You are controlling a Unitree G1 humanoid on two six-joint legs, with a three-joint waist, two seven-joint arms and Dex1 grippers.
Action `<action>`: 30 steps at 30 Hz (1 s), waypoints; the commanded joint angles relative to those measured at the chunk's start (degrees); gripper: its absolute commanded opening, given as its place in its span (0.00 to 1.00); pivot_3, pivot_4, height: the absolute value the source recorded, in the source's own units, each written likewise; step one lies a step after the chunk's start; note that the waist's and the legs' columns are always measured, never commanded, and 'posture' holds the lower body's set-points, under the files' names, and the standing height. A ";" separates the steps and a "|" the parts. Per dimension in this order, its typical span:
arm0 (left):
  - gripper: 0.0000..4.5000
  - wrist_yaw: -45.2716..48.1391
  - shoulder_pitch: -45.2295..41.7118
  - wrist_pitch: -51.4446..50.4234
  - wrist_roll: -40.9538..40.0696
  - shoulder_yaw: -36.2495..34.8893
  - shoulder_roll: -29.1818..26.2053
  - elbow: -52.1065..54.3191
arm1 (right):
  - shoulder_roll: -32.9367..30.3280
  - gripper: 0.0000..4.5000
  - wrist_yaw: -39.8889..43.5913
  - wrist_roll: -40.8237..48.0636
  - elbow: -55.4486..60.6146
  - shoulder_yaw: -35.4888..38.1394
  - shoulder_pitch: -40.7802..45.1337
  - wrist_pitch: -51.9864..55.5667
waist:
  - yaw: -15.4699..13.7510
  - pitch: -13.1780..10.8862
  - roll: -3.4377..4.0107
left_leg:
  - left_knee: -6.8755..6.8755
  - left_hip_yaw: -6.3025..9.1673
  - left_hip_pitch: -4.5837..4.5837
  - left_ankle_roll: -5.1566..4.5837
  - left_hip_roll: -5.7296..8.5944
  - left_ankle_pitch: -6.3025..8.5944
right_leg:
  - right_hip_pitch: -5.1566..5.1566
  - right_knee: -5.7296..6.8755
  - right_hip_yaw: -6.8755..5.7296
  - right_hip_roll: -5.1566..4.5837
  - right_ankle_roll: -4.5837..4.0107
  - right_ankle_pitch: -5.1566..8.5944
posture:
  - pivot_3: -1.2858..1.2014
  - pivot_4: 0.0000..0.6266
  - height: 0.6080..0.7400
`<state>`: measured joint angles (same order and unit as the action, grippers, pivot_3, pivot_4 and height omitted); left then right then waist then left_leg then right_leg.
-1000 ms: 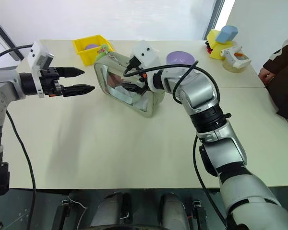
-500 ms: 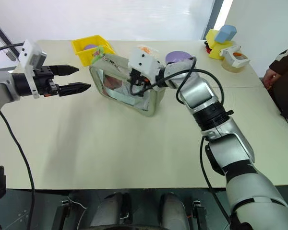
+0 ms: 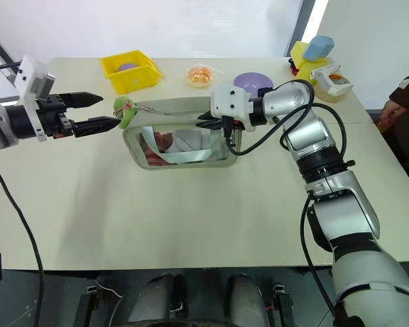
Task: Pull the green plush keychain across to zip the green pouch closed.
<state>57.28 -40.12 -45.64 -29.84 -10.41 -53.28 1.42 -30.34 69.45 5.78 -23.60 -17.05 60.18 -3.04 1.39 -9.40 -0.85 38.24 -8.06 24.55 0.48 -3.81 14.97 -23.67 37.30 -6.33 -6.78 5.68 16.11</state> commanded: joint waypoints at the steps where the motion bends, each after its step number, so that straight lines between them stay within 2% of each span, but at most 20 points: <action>1: 1.00 0.07 -0.61 0.67 -0.87 -1.73 -1.15 1.56 | 2.49 0.03 -1.28 1.20 5.78 0.81 -0.36 4.46 | 0.19 0.00 0.00 | -0.01 0.00 -0.02 0.01 0.00 0.00 | 0.01 0.01 0.00 0.00 0.00 0.00 | 0.52 0.24 0.99; 9: 1.00 0.37 -1.39 1.04 -0.68 -0.55 -1.05 1.13 | 3.53 0.03 -4.21 1.07 15.61 1.38 -0.56 20.78 | -0.35 0.00 0.00 | -0.01 0.01 -0.02 0.01 0.00 -0.01 | 0.02 0.01 0.00 0.00 0.00 0.00 | 0.52 0.24 0.99; 14: 1.00 0.53 -1.72 1.16 -0.50 0.09 -0.73 0.85 | 2.99 0.03 -4.25 0.54 19.91 0.61 -2.28 23.91 | -0.65 0.00 0.00 | -0.01 0.02 -0.01 0.00 0.02 0.00 | 0.05 -0.01 0.00 0.00 0.00 0.00 | 0.52 0.24 0.99; 18: 1.00 0.64 -1.88 1.30 -0.43 0.45 -0.69 0.66 | 2.06 0.33 -3.59 0.06 21.84 -0.22 -3.95 24.55 | -0.59 0.00 0.00 | 0.00 0.03 -0.01 0.00 0.03 0.00 | 0.08 -0.04 -0.01 0.00 0.00 0.00 | 0.52 0.24 0.99; 19: 1.00 0.80 -2.02 1.31 -0.40 0.49 -0.81 0.40 | 1.59 0.47 -3.49 0.50 22.87 0.21 -3.94 25.39 | -0.58 0.00 0.00 | -0.01 0.03 -0.02 0.00 0.03 0.00 | 0.07 -0.04 -0.01 0.00 0.00 0.00 | 0.52 0.24 0.99; 21: 1.00 1.27 -2.13 1.49 -0.15 0.09 -1.61 -0.73 | -0.49 0.68 -3.39 1.63 25.95 2.36 -3.18 27.63 | -0.58 0.00 0.00 | -0.01 0.03 -0.02 0.00 0.03 0.00 | 0.07 -0.03 -0.01 0.00 0.00 0.00 | 0.52 0.24 0.99; 25: 1.00 2.07 -2.15 2.98 1.19 -1.24 -3.98 -3.87 | -5.98 0.68 -2.29 4.95 32.66 6.35 -3.32 34.04 | -0.62 0.00 0.00 | -0.01 0.03 0.00 0.00 0.03 0.00 | 0.06 -0.05 -0.01 0.00 0.00 0.00 | 0.52 0.24 0.99; 30: 1.00 3.21 -1.95 6.18 3.00 -1.69 -6.95 -9.57 | -12.44 0.68 -1.72 6.33 36.42 8.27 -7.85 37.02 | -0.66 0.01 -0.02 | -0.02 0.03 -0.03 -0.01 0.03 0.01 | 0.09 -0.08 -0.01 -0.01 0.00 0.00 | 0.52 0.24 0.99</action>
<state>59.80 -41.25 -41.51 -27.54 -10.58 -58.98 -7.59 -42.27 67.84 11.55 11.53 -9.60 53.40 34.01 0.74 -9.40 -0.87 38.23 -8.03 24.51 0.46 -3.78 14.98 -23.57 37.22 -6.34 -6.79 5.68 16.11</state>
